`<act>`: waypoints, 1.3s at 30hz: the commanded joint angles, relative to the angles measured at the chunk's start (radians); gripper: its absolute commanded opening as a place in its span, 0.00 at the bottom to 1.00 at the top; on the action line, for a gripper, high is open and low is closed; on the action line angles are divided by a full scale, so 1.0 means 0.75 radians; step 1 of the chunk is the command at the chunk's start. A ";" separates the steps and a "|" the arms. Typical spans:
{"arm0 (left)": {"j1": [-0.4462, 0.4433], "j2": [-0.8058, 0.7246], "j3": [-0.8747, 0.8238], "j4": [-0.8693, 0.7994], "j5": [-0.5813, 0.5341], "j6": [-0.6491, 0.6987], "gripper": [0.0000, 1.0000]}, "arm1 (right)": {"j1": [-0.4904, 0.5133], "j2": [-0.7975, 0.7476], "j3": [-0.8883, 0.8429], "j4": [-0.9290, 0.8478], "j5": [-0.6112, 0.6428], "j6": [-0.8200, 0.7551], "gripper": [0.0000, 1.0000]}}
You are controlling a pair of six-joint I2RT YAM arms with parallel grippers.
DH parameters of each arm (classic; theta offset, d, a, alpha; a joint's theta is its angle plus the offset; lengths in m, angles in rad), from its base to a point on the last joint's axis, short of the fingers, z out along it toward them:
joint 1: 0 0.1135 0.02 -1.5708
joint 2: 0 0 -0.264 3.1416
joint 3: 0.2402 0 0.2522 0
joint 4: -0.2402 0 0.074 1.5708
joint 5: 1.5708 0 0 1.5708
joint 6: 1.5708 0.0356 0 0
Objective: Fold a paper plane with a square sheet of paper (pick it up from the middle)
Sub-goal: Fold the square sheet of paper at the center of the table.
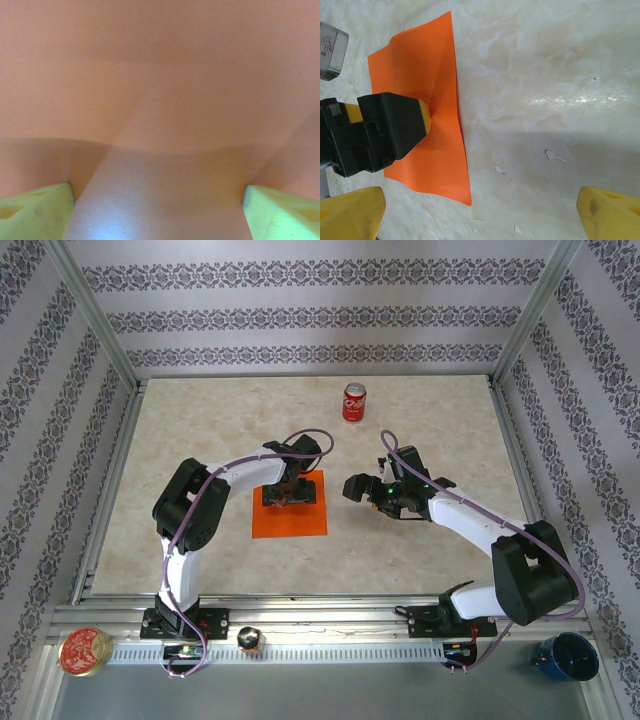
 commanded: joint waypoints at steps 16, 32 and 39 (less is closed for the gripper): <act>-0.037 -0.044 -0.142 0.193 0.074 0.045 0.65 | -0.003 -0.159 -0.041 0.004 0.221 0.072 0.98; -0.037 -0.260 -0.245 0.410 0.237 0.044 0.39 | -0.132 -0.371 -0.171 0.025 0.339 0.156 0.98; -0.037 -0.324 -0.298 0.632 0.479 -0.050 0.39 | -0.245 -0.491 -0.239 0.062 0.234 0.142 0.98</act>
